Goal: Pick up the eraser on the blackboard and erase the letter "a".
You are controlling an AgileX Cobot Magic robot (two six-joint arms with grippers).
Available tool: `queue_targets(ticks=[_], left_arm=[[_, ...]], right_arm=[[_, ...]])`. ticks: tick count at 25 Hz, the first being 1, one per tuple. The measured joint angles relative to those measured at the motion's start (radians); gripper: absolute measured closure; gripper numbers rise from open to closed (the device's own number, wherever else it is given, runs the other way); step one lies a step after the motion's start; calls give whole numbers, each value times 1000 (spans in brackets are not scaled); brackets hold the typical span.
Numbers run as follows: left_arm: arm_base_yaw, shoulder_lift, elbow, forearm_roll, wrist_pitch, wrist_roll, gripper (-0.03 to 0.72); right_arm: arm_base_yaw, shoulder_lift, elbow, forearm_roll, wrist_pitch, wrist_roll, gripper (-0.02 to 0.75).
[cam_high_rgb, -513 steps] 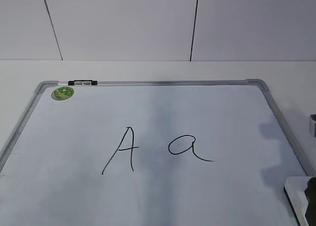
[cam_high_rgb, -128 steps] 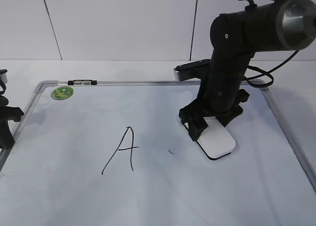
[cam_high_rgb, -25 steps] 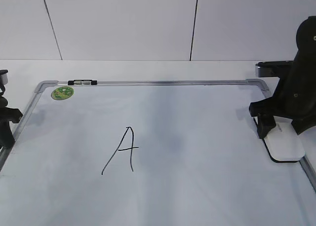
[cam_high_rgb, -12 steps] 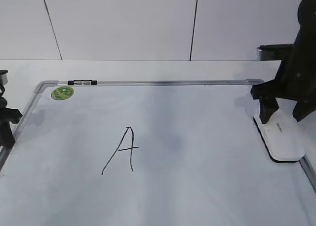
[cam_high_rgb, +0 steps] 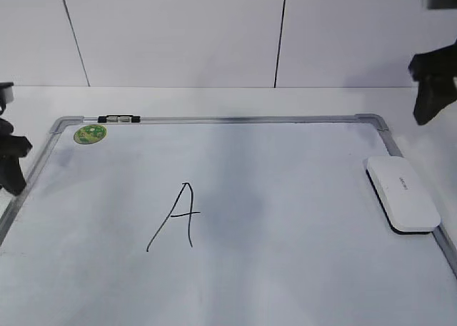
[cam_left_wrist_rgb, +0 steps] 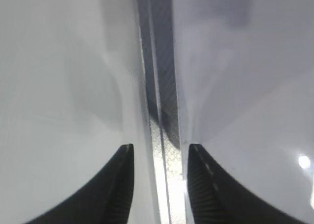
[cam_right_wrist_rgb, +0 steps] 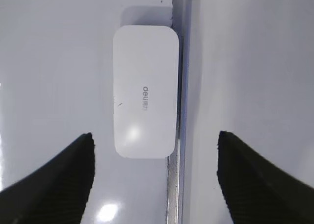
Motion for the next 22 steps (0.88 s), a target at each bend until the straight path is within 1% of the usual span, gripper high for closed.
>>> queue_targets(ticks=[6,8,11,15,18,22], left_arm=[[0,-92,-132,4,161,-2,313],[0,-151,-147,4,208,-19,305],[-18,-244,-152,7,265,-42,300],[-66,-384,-134,9,296,-74,298],[-105,-495,-93,11,308,-102,297],[-127,-657,-33,33,316,-130,296]], right_arm=[[0,-187,0,0,14,-15,146],[0,-243,0,0,18,-16,146],[0,-307,0,0,24,-16,146],[0,-359,0,0,31,-16,146],[0,-395,0,6,31,-18,146],[0,-463,0,14,33,-18,146]])
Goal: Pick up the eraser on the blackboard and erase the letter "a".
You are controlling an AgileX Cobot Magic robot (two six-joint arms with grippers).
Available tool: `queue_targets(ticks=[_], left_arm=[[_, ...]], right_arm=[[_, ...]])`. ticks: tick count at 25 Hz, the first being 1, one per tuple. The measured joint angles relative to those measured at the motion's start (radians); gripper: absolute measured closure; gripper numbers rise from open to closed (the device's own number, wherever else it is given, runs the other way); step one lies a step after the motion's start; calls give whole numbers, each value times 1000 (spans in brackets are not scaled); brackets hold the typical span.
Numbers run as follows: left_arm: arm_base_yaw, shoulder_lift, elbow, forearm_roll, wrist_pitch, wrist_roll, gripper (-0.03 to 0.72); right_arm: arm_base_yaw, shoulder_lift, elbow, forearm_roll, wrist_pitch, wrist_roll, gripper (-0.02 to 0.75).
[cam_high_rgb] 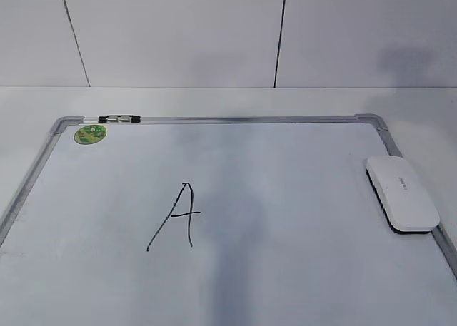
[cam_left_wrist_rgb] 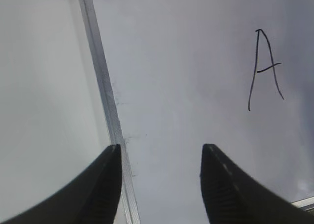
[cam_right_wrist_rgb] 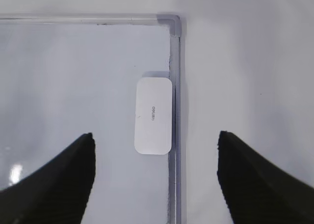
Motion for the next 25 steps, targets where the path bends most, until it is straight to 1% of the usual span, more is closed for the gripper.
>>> queue_targets(ticks=[4,7,11,15,20,25], left_arm=[[-2,-187,58,30,3,-8,296],[-2,-335,108,40,6,-15,296],[-2,-530,186,42,20,-19,296],[-2,-686,294,43,15,-19,295],[-14,-810,454,55,-26,-21,295],[-14,-892,592,64,-111,-23,295]], right_arm=[[0,-101,31,24,2,0,146],[0,-195,101,29,2,0,146],[0,-345,241,30,4,0,146],[0,-518,410,30,6,-33,146],[0,-718,614,30,12,-89,146],[0,-843,737,30,-45,-111,146]])
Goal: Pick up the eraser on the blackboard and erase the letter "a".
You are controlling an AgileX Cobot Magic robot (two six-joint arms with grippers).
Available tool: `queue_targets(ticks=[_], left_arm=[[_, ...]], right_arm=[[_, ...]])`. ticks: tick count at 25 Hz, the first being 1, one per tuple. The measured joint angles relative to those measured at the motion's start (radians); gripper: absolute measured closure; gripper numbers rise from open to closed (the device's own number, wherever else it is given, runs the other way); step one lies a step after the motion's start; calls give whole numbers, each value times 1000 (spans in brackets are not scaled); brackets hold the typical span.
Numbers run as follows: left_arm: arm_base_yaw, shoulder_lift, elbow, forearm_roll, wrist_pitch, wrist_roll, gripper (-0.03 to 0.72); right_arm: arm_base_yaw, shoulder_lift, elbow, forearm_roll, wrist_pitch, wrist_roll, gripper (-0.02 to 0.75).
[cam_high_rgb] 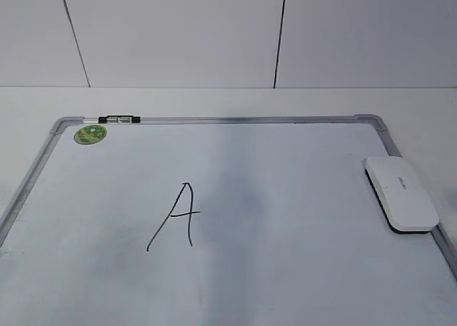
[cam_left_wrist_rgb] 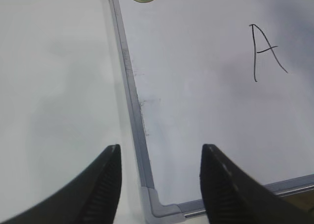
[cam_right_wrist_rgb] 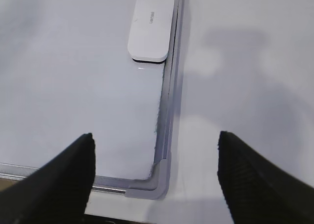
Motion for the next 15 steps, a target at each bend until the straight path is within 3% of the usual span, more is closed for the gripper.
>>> queue_targets(ticks=[6,15], left_arm=[[0,-38,83,31,-68,8,295],[0,-39,92,35,-129,12,295]], right_arm=[[0,-28,84,-2,-73,-1,146],[0,-29,137,-14,-115,-4,146]])
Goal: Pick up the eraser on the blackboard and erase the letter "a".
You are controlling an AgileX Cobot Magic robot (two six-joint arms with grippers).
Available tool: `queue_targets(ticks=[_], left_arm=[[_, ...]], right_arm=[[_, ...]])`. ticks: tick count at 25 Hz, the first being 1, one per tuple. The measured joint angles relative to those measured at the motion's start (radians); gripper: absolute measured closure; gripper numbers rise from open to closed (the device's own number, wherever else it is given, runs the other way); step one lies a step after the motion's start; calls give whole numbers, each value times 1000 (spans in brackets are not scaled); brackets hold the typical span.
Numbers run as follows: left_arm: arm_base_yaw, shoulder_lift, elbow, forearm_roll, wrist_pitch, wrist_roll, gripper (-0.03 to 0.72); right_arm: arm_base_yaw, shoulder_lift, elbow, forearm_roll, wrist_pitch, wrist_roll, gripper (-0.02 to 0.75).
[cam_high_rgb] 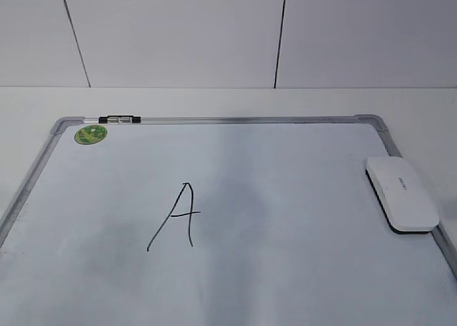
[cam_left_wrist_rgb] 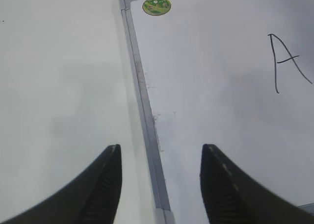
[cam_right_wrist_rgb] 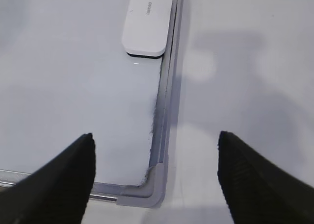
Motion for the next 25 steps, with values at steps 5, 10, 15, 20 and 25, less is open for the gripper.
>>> queue_targets(ticks=[5,10,15,20,25], left_arm=[[0,0,0,0,0,0,295],[0,0,0,-2,8,0,296],[0,-5,6,-36,91,0,295],[0,-16,24,-36,103,2,295],[0,-16,24,-36,103,2,296]], right_arm=[[0,-1,15,-11,16,0,146],[0,-1,30,-21,35,0,146],[0,-2,30,-23,35,0,146],[0,-2,30,-23,35,0,146],[0,-2,30,-23,35,0,146]])
